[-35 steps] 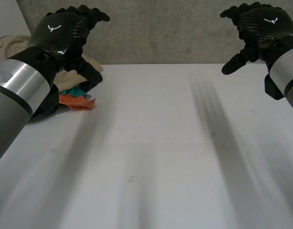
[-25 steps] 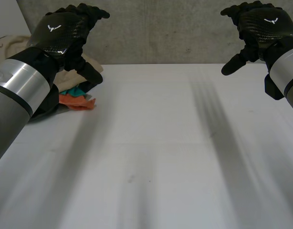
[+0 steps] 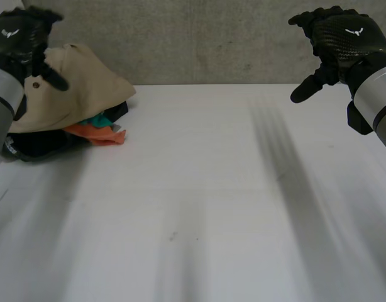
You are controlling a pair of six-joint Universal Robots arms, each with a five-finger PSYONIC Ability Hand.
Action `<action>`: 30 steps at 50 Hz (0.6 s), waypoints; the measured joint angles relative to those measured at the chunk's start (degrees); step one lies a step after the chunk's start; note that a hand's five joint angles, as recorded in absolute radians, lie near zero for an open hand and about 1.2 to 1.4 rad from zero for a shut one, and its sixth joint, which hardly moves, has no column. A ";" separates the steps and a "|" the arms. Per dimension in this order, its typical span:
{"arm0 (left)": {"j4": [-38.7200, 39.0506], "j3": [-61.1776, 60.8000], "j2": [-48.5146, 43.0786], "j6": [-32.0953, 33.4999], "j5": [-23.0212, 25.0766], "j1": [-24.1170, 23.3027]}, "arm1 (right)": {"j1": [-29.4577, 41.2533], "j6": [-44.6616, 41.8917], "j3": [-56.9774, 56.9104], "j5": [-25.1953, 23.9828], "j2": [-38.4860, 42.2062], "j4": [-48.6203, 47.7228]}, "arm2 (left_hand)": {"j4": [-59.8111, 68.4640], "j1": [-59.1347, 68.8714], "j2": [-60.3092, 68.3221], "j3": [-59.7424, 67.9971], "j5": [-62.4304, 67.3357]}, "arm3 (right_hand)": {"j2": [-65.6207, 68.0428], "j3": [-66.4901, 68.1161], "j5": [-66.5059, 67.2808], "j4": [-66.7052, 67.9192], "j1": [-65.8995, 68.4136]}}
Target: Fold the laundry.
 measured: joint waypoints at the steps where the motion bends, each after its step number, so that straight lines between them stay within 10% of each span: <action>1: 1.00 1.11 -2.49 1.07 -0.07 1.30 | 0.01 0.00 0.05 -0.01 0.02 0.01 | 0.00 0.00 0.00 0.00 0.00 | 0.00 0.00 0.00 0.00 0.00; 12: 15.03 16.41 -30.45 16.37 -0.03 8.21 | 0.32 -0.04 0.97 -0.12 0.25 0.21 | 2.38 2.61 2.48 2.40 1.98 | 0.00 0.00 0.00 0.00 0.00; 17: 21.29 19.45 -37.03 20.48 0.25 9.67 | 0.51 -0.17 1.45 -0.23 0.69 0.22 | 42.69 41.17 43.63 41.92 39.04 | 0.00 0.00 0.00 0.00 0.00; 30: 24.95 8.65 -18.84 14.15 -0.04 2.67 | 0.57 -4.42 1.64 -0.16 2.35 0.04 | 56.91 51.19 56.48 56.01 52.95 | 0.00 0.00 0.00 0.00 0.00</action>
